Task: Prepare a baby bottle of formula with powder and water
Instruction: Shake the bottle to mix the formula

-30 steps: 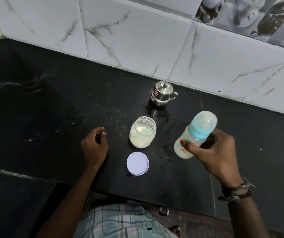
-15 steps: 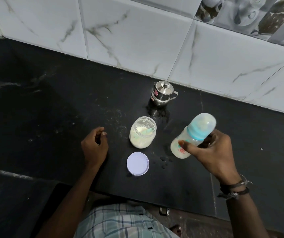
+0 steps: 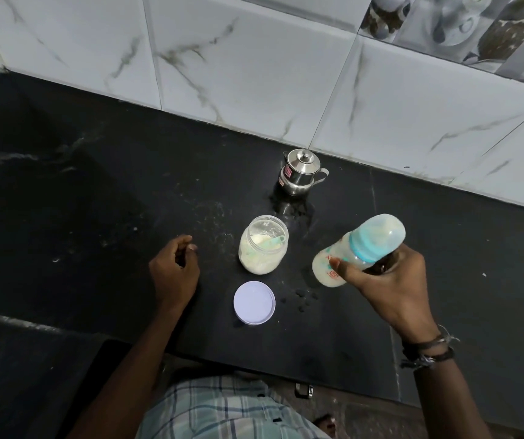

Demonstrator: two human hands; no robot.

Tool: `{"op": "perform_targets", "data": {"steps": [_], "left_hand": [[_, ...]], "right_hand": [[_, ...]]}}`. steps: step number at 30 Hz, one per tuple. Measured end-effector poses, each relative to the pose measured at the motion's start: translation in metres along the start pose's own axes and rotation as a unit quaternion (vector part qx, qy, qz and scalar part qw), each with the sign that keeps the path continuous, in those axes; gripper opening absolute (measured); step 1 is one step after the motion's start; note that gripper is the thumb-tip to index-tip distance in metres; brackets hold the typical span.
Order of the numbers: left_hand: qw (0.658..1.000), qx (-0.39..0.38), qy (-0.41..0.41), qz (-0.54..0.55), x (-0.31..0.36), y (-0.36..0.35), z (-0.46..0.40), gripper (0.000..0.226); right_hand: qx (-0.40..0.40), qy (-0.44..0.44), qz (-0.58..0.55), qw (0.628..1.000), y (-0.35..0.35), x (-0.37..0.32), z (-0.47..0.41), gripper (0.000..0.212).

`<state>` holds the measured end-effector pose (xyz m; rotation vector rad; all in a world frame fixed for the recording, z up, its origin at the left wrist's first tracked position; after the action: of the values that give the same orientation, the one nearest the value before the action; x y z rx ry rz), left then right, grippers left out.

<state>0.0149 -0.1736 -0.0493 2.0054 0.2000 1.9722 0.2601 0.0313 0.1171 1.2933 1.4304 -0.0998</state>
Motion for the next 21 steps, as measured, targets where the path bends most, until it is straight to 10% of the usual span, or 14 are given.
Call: {"op": "perform_targets", "data": {"steps": [21], "left_hand": [[1.000,-0.005,-0.011,0.010,-0.0057,-0.0026,-0.0033,0.018]], "right_hand": [[0.060,-0.039,-0.093,0.993,0.0073,0.0034,0.0011,0.033]]}}
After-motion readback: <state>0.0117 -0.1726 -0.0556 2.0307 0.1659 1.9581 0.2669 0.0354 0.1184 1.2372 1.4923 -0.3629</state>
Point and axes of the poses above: each hand's wrist, its own z-axis away from the middle knuckle, its own y-axis out of the back of the hand, x = y × z, the point moved 3 cm from there along -z, towards the middle knuckle, and after that the axes turned 14 degrees about y, right-handed, at the moved point
